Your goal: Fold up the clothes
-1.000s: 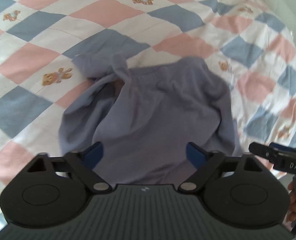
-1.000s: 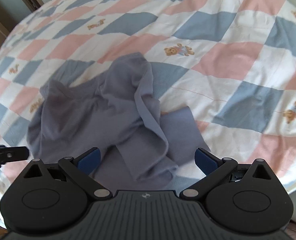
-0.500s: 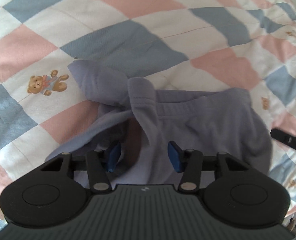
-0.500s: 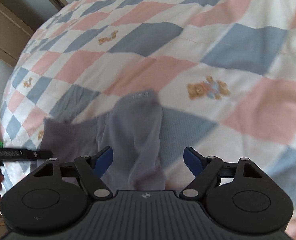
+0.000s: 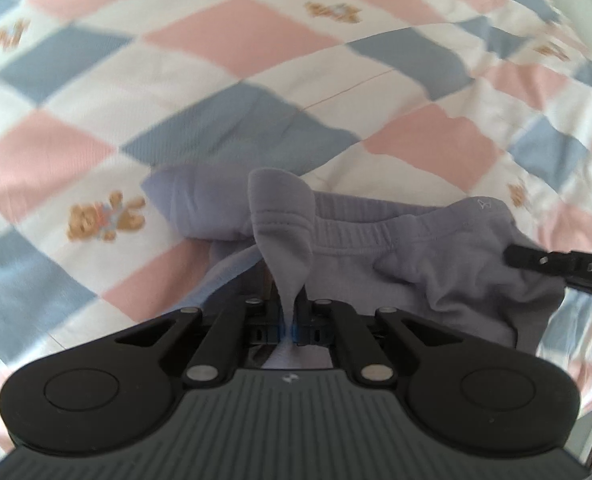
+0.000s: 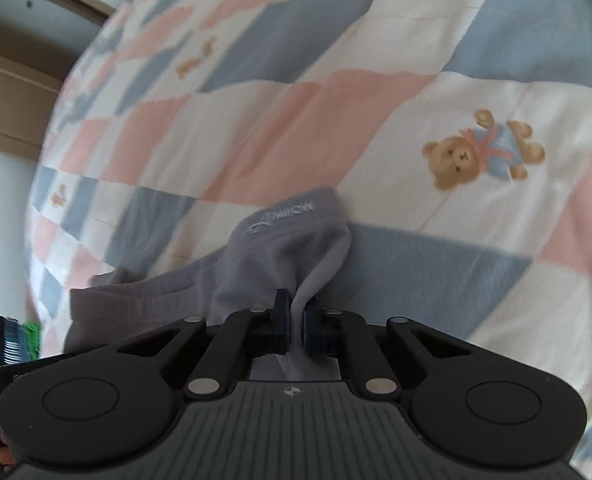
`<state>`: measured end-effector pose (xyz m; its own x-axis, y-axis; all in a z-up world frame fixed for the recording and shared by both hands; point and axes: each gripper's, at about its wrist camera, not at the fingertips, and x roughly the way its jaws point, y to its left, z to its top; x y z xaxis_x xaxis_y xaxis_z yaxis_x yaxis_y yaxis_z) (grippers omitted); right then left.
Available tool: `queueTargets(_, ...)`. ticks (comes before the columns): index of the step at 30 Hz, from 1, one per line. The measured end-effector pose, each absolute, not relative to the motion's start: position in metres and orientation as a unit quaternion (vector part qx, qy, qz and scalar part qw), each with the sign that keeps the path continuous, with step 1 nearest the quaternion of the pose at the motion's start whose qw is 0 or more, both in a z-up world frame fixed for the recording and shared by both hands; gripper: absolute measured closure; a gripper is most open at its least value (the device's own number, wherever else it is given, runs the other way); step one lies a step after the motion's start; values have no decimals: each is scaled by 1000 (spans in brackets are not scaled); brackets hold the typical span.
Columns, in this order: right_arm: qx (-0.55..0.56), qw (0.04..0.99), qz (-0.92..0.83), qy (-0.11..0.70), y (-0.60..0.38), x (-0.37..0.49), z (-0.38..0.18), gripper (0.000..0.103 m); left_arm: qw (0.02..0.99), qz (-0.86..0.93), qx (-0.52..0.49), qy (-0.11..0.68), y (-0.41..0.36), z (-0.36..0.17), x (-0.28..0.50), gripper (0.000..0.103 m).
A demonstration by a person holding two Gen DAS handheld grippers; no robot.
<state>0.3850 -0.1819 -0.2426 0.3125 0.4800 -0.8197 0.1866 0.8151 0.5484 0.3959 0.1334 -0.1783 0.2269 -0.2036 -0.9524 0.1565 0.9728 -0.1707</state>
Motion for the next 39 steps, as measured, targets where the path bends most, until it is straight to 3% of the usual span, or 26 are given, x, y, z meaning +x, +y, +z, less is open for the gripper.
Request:
queueTargets(10,329,844,36,421,-197,258,-114,99,833,-263,96,477,94,-52,386,102)
queueTargets(16,362,870,-25,334,-224,187,-53,99,844,-341,155,385,-21,8,402,102)
queueTargets(22,385,879,-101,261,-291,144,-28,99,819,-421,186,344,-200,21,415,102)
queueTargets(25,382,877,-151,248,-340,129,-25,99,796,-446,187,364,-287,3,414,84)
queueTargets(26,378,876,-169,246,-358,125,-25,99,789,-451,192,372,-312,-6,409,72)
queueTargets(29,368,861,-236,259,-414,115,-38,99,779,-439,223,387,-349,-39,388,60)
queueTargets(31,369,835,-278,298,-450,114,-61,97,776,-425,219,411,-341,-64,374,47)
queueTargets(32,372,822,-284,324,-466,114,-76,87,776,-414,204,430,-324,-76,368,41)
queueTargets(34,370,786,-315,383,-490,116,-107,74,776,-385,177,467,-284,-98,356,41)
queueTargets(37,353,774,-324,414,-499,110,-130,55,780,-310,150,523,-194,-129,331,49)
queueTargets(39,338,780,-309,426,-490,112,-133,53,776,-239,130,569,-126,-147,318,63)
